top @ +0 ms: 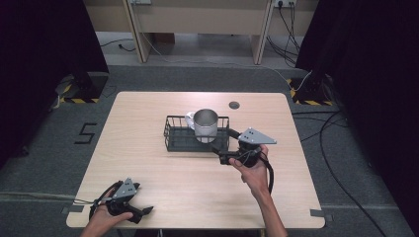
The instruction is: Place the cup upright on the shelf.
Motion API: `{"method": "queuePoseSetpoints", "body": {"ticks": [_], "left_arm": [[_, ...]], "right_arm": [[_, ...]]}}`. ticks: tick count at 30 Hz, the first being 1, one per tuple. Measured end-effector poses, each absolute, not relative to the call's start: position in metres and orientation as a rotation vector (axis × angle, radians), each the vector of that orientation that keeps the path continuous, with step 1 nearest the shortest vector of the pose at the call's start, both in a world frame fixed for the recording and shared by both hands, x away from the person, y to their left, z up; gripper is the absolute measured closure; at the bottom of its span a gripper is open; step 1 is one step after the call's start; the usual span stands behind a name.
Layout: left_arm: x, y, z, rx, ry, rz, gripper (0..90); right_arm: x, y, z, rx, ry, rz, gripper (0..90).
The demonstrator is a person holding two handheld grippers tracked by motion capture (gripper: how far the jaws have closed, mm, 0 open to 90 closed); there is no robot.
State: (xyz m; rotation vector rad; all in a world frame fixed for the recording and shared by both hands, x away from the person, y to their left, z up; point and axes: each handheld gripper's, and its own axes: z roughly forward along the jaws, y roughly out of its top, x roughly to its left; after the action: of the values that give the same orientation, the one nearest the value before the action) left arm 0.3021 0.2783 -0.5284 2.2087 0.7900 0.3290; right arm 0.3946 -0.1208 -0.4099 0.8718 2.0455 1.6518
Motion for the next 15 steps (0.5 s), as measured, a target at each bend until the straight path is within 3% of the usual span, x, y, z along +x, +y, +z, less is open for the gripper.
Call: {"method": "queuePoseSetpoints", "body": {"ticks": [15], "left_arm": [[0.302,0.278,-0.528,2.209,0.790,0.329,0.0]], "right_arm": [[0.376,-0.131,-0.426,0.906,2.042,1.675,15.6]]}}
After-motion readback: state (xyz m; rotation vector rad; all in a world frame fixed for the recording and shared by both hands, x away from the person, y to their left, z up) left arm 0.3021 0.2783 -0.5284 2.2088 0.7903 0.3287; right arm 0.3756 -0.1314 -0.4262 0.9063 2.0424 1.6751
